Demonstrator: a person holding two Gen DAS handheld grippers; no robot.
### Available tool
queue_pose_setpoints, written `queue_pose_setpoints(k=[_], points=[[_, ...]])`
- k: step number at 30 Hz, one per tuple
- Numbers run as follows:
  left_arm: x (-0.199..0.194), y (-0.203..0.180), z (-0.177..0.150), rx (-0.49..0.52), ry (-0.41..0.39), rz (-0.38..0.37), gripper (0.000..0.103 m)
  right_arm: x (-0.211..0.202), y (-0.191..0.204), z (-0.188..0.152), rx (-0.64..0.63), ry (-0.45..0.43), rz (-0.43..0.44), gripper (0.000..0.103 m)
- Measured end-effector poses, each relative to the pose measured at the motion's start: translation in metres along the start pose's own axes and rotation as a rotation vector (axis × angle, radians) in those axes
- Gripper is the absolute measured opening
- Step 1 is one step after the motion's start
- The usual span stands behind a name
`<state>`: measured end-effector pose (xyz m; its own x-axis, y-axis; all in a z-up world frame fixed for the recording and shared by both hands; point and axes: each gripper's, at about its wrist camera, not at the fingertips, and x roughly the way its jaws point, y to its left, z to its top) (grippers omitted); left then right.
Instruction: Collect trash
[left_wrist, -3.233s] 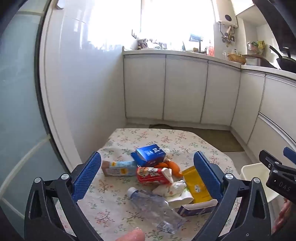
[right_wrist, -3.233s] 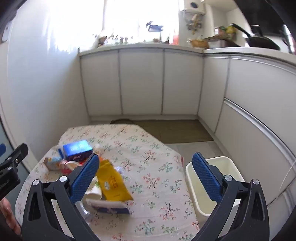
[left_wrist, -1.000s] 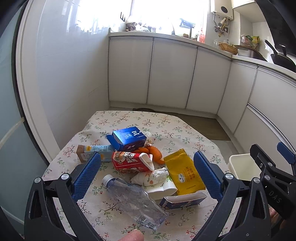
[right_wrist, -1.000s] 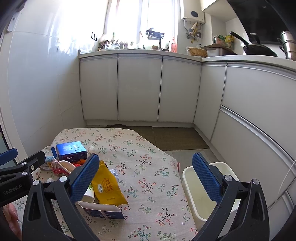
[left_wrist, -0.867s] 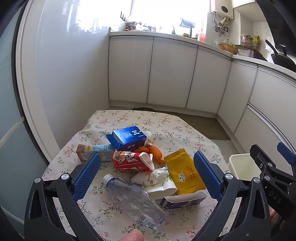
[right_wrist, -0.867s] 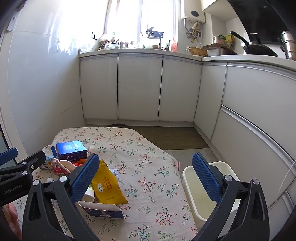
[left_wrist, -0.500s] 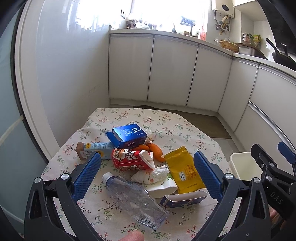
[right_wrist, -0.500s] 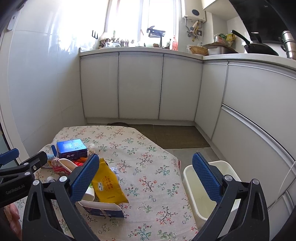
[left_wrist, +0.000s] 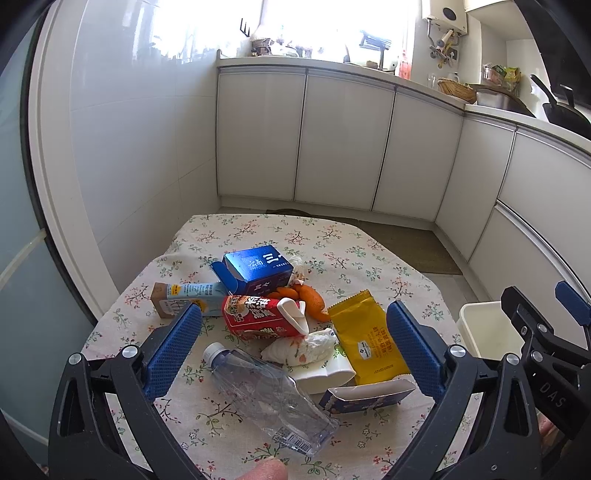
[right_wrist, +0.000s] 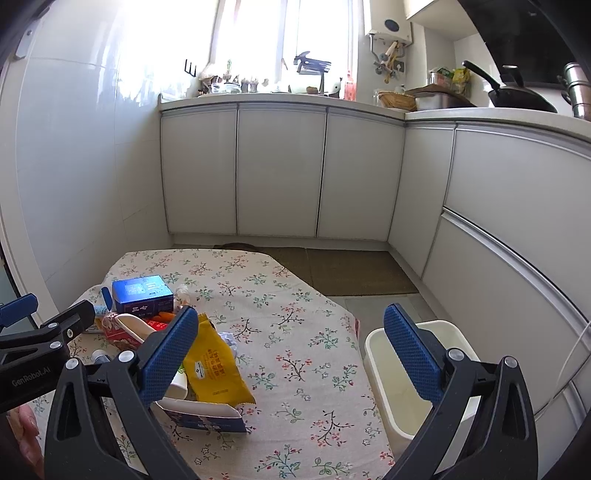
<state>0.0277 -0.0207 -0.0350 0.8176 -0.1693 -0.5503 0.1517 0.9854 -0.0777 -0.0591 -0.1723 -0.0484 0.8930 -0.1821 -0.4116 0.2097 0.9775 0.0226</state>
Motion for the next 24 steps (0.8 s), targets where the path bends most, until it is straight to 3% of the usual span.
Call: queue_pose_setpoints(k=[24], points=[[0.0003, 0.0012, -0.0011, -0.001, 0.019, 0.007, 0.096, 0.0089, -0.0015, -0.0008, -0.006, 0.023, -0.005, 0.098]])
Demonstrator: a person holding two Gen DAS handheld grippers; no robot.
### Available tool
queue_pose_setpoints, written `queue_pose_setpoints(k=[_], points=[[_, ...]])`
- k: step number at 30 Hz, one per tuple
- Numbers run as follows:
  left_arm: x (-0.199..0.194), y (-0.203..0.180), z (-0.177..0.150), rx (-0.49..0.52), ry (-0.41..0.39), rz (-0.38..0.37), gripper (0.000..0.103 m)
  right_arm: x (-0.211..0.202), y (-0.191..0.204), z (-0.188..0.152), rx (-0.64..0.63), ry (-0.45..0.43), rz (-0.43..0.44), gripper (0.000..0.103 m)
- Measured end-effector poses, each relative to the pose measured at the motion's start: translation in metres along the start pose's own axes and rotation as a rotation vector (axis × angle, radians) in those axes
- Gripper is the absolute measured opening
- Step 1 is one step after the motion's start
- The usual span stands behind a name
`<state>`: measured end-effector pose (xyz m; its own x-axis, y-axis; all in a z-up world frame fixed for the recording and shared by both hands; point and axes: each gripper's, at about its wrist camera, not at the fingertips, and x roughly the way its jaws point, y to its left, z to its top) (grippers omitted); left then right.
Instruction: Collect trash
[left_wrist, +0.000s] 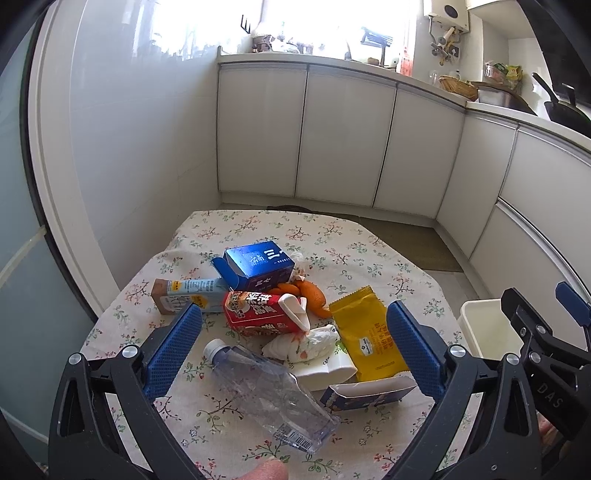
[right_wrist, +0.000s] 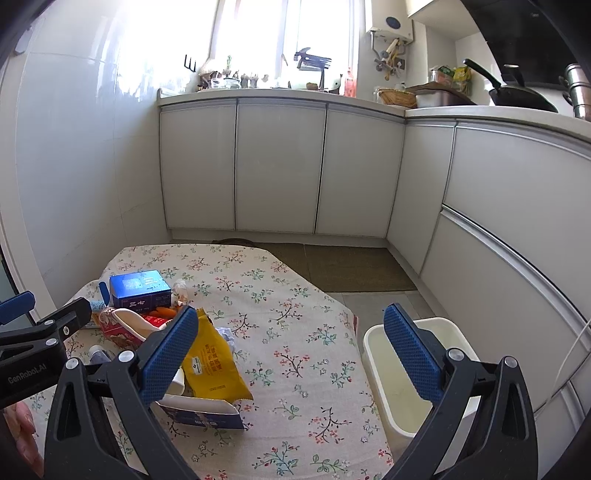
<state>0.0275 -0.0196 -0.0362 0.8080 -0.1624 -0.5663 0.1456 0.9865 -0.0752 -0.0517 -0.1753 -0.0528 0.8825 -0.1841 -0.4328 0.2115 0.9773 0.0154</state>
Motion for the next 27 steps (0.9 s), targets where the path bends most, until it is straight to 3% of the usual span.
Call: queue_pose_setpoints(k=[10, 18, 21, 24, 26, 27], points=[[0.019, 0.011, 0.011, 0.012, 0.100, 0.009, 0.096, 0.032, -0.006, 0.014, 0.088, 0.211, 0.106, 0.098], [0.030, 0.055, 0.075, -0.097, 0.096, 0.008, 0.096, 0.050, -0.012, 0.053, 0.159, 0.252, 0.192, 0.098], [0.041, 0.077, 0.094, -0.160, 0.108, -0.053, 0.096, 0.061, -0.021, 0.046, 0.183, 0.255, 0.187, 0.098], [0.071, 0.092, 0.083, -0.183, 0.221, -0.198, 0.096, 0.082, -0.035, 0.027, 0.231, 0.328, 0.172, 0.098], [0.100, 0.101, 0.056, -0.252, 0.368, -0.224, 0.096, 0.094, -0.039, 0.021, 0.258, 0.391, 0.194, 0.098], [0.115, 0.107, 0.041, -0.332, 0.458, -0.229, 0.096, 0.097, -0.041, 0.020, 0.267, 0.402, 0.206, 0.098]])
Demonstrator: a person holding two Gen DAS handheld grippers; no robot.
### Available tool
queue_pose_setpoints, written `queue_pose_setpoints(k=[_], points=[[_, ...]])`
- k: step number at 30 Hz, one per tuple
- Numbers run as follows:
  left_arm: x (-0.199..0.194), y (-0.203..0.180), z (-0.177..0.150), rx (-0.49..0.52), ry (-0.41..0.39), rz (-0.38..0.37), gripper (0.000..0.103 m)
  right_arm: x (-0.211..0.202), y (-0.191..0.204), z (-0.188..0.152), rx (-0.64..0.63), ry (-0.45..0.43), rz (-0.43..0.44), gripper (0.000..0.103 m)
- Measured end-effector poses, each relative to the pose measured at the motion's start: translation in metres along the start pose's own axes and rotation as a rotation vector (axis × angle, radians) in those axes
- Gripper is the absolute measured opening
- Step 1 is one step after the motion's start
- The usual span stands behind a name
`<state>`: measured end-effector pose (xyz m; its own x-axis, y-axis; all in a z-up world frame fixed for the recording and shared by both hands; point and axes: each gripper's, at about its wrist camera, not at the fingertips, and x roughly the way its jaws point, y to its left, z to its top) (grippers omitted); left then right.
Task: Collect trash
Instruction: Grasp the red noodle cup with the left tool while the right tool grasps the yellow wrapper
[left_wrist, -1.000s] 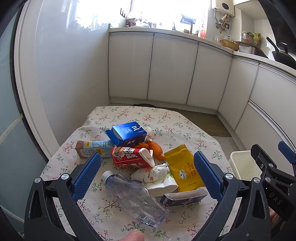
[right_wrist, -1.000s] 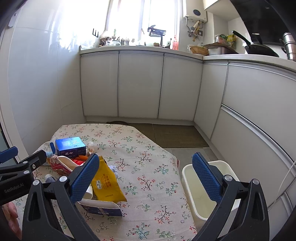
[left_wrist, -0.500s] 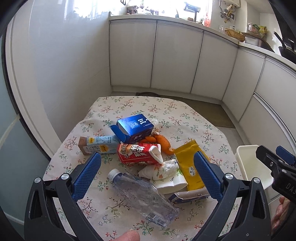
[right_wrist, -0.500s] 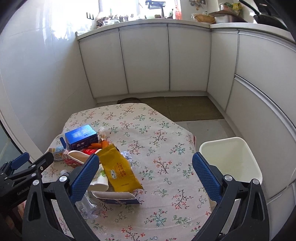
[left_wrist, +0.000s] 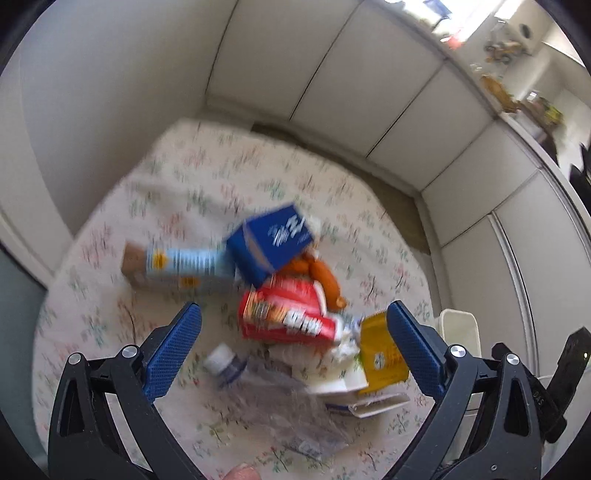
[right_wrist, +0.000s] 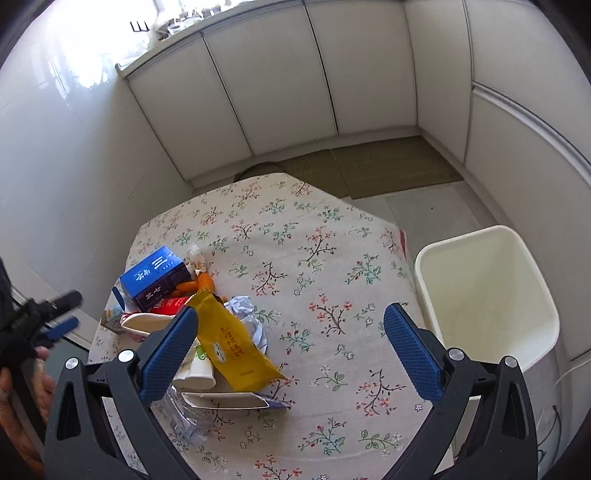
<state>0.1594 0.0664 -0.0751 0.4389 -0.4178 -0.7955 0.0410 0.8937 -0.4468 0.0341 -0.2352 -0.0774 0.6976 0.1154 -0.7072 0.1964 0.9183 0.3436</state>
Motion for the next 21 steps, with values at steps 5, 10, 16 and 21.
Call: queue_pose_setpoints(k=[5, 10, 16, 21], points=[[0.029, 0.026, -0.006, -0.250, 0.080, -0.097, 0.096, 0.003, 0.002, 0.003, 0.013, 0.012, 0.009, 0.098], [0.037, 0.019, 0.000, -0.361, 0.055, -0.155, 0.095, 0.011, 0.007, 0.000, -0.009, 0.036, 0.012, 0.098], [0.076, 0.016, -0.006, -0.460, 0.135, -0.082, 0.074, 0.018, 0.005, -0.001, -0.012, 0.056, 0.000, 0.098], [0.088, 0.018, -0.010, -0.485, 0.158, -0.090, 0.052, 0.029, -0.001, -0.002, -0.017, 0.087, -0.019, 0.098]])
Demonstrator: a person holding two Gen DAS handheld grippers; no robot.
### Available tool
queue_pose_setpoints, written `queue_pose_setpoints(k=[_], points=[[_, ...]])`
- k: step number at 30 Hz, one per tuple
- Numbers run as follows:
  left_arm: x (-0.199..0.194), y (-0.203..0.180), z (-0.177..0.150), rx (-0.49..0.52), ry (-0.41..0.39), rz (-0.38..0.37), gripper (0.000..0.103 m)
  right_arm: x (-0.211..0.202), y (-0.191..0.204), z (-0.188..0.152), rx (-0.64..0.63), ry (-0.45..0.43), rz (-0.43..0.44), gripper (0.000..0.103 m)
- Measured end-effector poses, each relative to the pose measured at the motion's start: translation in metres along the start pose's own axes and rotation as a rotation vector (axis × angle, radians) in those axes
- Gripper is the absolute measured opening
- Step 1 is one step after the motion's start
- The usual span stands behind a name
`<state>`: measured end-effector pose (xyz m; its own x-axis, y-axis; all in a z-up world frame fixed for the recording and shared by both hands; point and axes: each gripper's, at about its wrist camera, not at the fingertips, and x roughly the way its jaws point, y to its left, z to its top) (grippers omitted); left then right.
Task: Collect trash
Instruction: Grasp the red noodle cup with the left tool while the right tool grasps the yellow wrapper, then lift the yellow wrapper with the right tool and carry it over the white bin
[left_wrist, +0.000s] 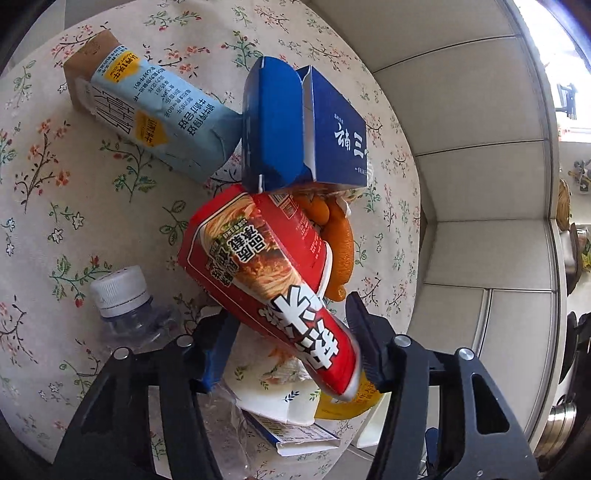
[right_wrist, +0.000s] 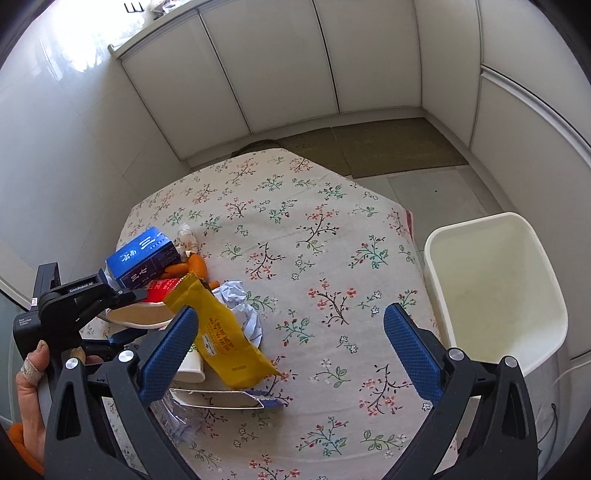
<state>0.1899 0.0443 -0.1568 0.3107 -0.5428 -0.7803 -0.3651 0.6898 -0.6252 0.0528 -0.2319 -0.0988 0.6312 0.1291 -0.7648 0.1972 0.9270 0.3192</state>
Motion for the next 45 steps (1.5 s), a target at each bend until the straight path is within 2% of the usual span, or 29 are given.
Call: queue_pose_setpoints(k=[4, 6, 7, 11, 17, 23, 24, 25, 26, 27, 29, 31, 38, 42, 45], points=[[-0.009, -0.005, -0.002, 0.066, -0.015, -0.015, 0.044, 0.012, -0.005, 0.001, 0.023, 0.045, 0.029, 0.098], [-0.018, -0.007, -0.003, 0.103, -0.016, -0.038, 0.031, 0.019, -0.004, 0.002, 0.031, 0.072, 0.064, 0.098], [-0.022, -0.009, -0.005, 0.123, -0.012, -0.051, 0.029, 0.023, -0.003, 0.002, 0.027, 0.084, 0.077, 0.098], [-0.045, -0.018, -0.014, 0.220, -0.023, -0.075, 0.028, 0.042, 0.015, 0.003, -0.063, 0.124, 0.105, 0.098], [-0.075, -0.026, -0.019, 0.347, -0.116, -0.046, 0.028, 0.073, 0.027, -0.002, -0.121, 0.188, 0.138, 0.097], [-0.081, -0.026, -0.014, 0.377, -0.165, -0.026, 0.028, 0.077, 0.046, -0.006, -0.225, 0.138, 0.170, 0.096], [-0.081, -0.025, -0.013, 0.379, -0.166, -0.023, 0.028, 0.079, 0.050, -0.007, -0.246, 0.142, 0.175, 0.093], [-0.082, -0.023, -0.012, 0.380, -0.166, -0.022, 0.028, 0.083, 0.053, -0.009, -0.262, 0.158, 0.178, 0.080], [-0.083, -0.022, -0.012, 0.379, -0.166, -0.023, 0.028, 0.086, 0.056, -0.011, -0.271, 0.176, 0.183, 0.055], [-0.083, -0.022, -0.012, 0.378, -0.166, -0.024, 0.028, 0.091, 0.058, -0.012, -0.279, 0.206, 0.188, 0.044], [-0.086, -0.020, -0.011, 0.373, -0.169, -0.024, 0.028, 0.094, 0.059, -0.014, -0.280, 0.224, 0.183, 0.031], [-0.088, -0.019, -0.010, 0.369, -0.173, -0.027, 0.028, 0.090, 0.059, -0.014, -0.275, 0.215, 0.186, 0.022], [-0.093, -0.025, -0.013, 0.398, -0.198, -0.030, 0.028, 0.066, 0.054, -0.007, -0.240, 0.170, 0.213, 0.020], [-0.093, -0.027, -0.014, 0.406, -0.207, -0.031, 0.028, 0.060, 0.056, -0.009, -0.250, 0.187, 0.238, 0.020], [-0.090, -0.027, -0.014, 0.406, -0.198, -0.025, 0.028, 0.072, 0.056, -0.019, -0.264, 0.221, 0.200, 0.025]])
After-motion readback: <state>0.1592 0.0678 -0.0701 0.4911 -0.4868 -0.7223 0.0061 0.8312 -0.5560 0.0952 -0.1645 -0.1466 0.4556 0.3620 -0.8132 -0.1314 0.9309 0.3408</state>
